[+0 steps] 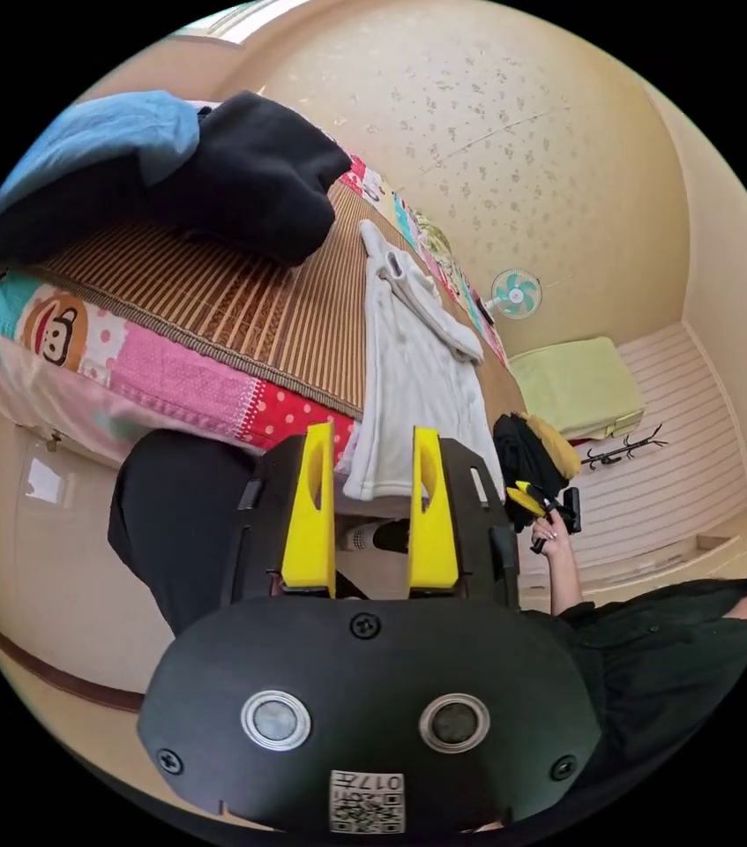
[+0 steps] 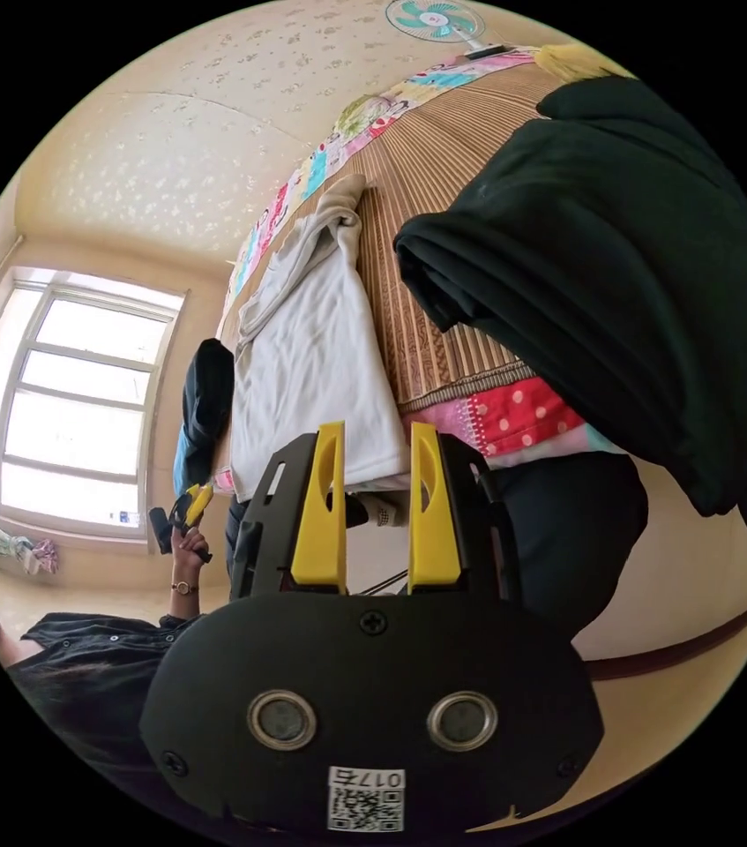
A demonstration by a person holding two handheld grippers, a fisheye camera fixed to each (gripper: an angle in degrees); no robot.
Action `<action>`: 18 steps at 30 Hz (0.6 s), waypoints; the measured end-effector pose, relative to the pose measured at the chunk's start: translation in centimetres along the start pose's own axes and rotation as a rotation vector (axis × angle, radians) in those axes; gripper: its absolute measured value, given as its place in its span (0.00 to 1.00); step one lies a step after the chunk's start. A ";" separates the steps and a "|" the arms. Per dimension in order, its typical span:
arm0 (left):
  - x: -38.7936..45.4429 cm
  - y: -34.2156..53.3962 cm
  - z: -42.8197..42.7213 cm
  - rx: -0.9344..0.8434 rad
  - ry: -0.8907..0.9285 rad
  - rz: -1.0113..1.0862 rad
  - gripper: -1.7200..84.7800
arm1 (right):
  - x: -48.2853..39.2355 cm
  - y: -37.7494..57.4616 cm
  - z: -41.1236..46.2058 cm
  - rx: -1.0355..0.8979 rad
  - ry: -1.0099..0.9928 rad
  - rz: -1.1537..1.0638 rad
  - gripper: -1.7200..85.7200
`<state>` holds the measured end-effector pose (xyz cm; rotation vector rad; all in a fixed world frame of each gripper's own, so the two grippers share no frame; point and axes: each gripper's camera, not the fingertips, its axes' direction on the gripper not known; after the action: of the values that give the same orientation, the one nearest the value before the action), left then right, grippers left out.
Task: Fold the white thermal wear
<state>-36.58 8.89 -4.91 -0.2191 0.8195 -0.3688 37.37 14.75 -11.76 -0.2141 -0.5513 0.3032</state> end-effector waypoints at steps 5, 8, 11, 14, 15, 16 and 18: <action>-0.4 -1.7 6.3 -0.299 -0.081 0.019 0.18 | 0.9 -0.9 1.3 -0.056 0.019 -0.006 0.15; -0.6 -1.7 7.5 -0.298 -0.108 0.032 0.14 | 1.4 -1.1 2.6 -0.109 0.016 -0.002 0.15; -0.8 -1.4 6.2 -0.242 -0.046 0.053 0.08 | 1.6 -0.7 2.2 -0.076 0.032 -0.015 0.14; -1.0 -1.0 4.3 -0.205 0.038 0.085 0.07 | 2.9 -0.6 1.4 -0.067 -0.021 0.017 0.13; -1.1 -0.9 3.4 -0.178 0.080 0.084 0.07 | 3.5 -0.5 1.2 -0.066 -0.026 0.031 0.13; -1.2 -0.9 2.5 -0.152 0.126 0.089 0.07 | 4.0 -0.5 1.1 -0.075 -0.021 0.046 0.12; -0.9 -0.9 1.3 -0.109 0.193 0.119 0.06 | 4.5 -0.6 1.6 -0.115 -0.049 0.064 0.11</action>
<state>-36.38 8.49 -3.19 -0.2374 1.0393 -0.2356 40.29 15.88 -8.06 -0.3364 -0.6115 0.3404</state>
